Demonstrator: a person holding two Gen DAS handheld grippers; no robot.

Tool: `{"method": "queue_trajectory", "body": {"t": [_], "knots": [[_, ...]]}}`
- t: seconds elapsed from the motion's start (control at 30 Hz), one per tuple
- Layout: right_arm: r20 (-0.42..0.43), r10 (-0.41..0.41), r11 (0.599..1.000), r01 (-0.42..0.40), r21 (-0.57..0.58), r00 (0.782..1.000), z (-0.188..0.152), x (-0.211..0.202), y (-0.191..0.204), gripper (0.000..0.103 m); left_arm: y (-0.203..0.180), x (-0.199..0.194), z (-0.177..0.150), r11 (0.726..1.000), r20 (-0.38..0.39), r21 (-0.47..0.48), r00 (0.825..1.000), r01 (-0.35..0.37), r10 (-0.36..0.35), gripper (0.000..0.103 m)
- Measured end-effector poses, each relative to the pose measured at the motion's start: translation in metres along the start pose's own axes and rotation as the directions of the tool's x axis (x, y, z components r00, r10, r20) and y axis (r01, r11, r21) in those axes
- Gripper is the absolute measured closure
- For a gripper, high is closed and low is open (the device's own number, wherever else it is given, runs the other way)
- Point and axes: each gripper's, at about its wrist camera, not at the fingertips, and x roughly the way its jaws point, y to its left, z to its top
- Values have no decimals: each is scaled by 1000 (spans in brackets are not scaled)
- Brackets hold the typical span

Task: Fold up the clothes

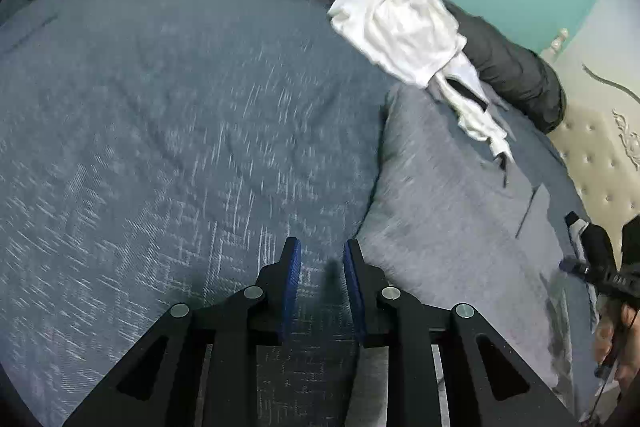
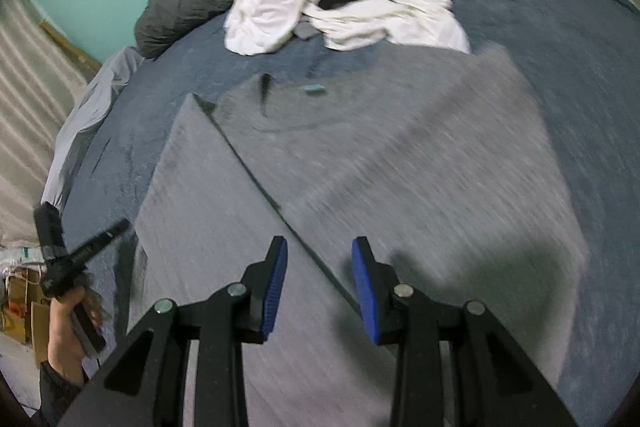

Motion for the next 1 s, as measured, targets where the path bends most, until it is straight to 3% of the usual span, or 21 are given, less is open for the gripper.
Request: {"method": "queue_trajectory", "body": {"t": [0.07,0.13,0.33,0.6,0.73,0.83,1.0], "knots": [[-16,-9,1000,10,26,1000,-14,-9,-14,50,-4,-5,2,1000,17,5,1000,11,-11,79],[-29,-27,999,28,35,999,-30,-18,-27,50,-13,-1,1,999,5,25,999,43,-43,79],[-68,-94,995,95,7,993,-71,-38,-56,50,-53,20,-8,987,-61,154,998,39,-30,79],[-161,-141,988,128,-85,977,-109,-45,-60,50,-60,3,-8,984,-56,179,998,25,-15,79],[-192,-140,988,125,-89,971,-126,-42,-63,51,-59,-14,-14,983,-52,180,999,16,-7,79],[-180,-157,985,142,-94,971,-134,-45,-64,68,-59,-29,-19,982,-58,186,998,16,-6,79],[-155,-129,992,126,-29,979,-141,-60,-72,69,-46,-60,-32,982,-94,188,995,0,18,78]]}}
